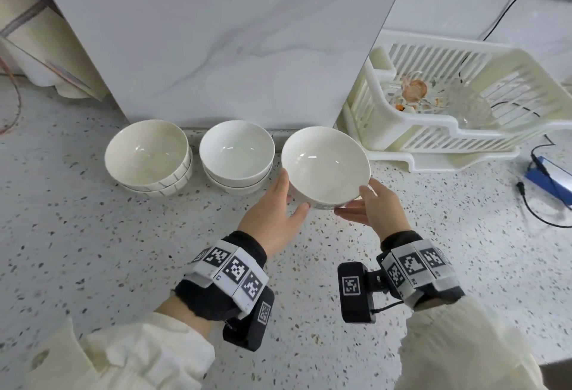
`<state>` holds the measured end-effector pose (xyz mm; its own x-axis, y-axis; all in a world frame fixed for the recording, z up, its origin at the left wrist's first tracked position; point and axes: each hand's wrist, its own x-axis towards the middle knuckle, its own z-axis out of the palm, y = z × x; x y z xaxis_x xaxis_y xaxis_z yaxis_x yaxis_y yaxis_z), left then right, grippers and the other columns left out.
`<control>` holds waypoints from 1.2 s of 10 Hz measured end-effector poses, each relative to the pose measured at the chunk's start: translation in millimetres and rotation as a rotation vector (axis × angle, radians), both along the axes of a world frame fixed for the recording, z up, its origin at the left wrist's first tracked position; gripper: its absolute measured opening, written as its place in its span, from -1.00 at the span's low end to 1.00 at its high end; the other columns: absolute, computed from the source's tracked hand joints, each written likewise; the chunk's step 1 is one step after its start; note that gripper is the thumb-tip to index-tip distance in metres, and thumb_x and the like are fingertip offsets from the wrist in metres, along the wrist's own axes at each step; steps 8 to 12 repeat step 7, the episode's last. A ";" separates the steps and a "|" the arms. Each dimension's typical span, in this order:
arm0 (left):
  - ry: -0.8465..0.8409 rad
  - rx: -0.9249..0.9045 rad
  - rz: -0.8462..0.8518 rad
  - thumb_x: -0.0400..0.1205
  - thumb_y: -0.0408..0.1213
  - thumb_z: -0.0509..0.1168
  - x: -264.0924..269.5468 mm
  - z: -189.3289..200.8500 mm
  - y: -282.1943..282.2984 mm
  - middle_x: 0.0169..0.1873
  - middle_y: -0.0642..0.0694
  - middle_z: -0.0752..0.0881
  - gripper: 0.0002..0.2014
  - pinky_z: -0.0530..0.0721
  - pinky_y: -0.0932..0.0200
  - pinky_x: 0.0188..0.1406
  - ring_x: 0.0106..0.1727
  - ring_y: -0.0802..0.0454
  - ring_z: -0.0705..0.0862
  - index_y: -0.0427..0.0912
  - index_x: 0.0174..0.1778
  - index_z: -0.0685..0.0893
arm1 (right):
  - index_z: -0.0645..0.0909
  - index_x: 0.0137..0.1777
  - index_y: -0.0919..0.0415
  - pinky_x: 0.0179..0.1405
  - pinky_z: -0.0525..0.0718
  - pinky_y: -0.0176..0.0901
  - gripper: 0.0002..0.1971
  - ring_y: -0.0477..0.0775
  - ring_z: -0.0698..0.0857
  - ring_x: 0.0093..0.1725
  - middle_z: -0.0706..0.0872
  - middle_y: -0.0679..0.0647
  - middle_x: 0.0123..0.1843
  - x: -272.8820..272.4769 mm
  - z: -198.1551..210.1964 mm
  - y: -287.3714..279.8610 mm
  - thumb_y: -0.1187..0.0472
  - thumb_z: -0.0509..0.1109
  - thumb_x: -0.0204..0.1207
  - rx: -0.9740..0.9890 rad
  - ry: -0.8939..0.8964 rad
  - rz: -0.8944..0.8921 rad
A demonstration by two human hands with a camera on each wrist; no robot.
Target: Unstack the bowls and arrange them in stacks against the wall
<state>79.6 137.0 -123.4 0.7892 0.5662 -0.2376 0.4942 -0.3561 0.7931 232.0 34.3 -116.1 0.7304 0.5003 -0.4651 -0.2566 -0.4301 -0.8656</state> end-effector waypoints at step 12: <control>0.036 0.013 -0.002 0.63 -0.12 0.12 -10.4 8.6 0.4 0.46 -0.07 0.46 -0.42 0.50 -0.11 0.40 0.41 0.06 0.48 -0.02 0.56 0.07 | 0.18 0.58 0.13 -0.12 0.74 0.01 -0.52 0.24 0.72 -0.24 0.66 0.32 0.01 -7.3 11.9 -10.9 0.21 0.05 0.65 -0.140 -0.084 0.205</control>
